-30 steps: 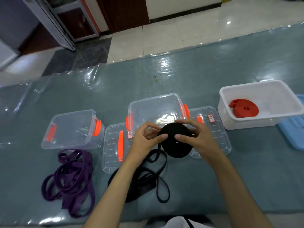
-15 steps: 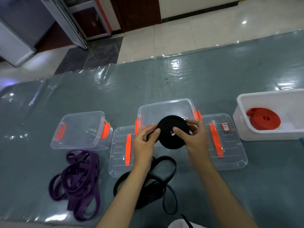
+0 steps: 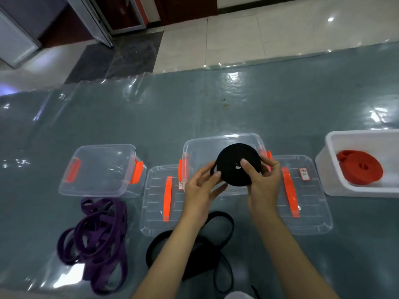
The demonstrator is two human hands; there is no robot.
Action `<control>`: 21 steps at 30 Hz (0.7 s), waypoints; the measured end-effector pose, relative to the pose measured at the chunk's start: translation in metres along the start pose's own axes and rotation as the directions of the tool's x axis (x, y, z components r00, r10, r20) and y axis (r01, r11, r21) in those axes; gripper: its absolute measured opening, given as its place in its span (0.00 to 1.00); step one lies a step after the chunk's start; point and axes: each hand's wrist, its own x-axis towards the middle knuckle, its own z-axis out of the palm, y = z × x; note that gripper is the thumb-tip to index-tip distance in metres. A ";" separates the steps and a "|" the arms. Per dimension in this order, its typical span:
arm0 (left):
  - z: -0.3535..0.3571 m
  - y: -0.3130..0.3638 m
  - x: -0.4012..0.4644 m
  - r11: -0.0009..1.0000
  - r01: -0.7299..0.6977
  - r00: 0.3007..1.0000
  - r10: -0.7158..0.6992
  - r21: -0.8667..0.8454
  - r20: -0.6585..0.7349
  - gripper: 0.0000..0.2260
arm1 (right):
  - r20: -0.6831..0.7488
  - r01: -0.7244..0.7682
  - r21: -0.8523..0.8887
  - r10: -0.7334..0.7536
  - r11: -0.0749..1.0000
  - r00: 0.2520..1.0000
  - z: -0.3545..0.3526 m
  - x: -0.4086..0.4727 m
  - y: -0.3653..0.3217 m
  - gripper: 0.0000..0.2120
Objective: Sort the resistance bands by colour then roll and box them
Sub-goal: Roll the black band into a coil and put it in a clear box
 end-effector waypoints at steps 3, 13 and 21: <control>0.001 0.007 0.014 0.995 0.076 0.997 -0.077 -0.057 -0.017 0.16 | -0.009 -0.023 -0.014 0.023 1.000 1.000 0.004 0.010 0.004 0.20; 0.008 0.025 0.066 0.973 0.186 0.964 -0.207 -0.137 -0.167 0.13 | 0.017 -0.118 0.041 0.118 0.992 0.993 0.029 0.043 0.025 0.22; -0.003 -0.016 0.120 0.952 0.296 0.892 -0.249 0.072 -0.377 0.07 | 0.179 -0.015 -0.847 0.311 0.532 0.934 0.010 0.100 0.040 0.18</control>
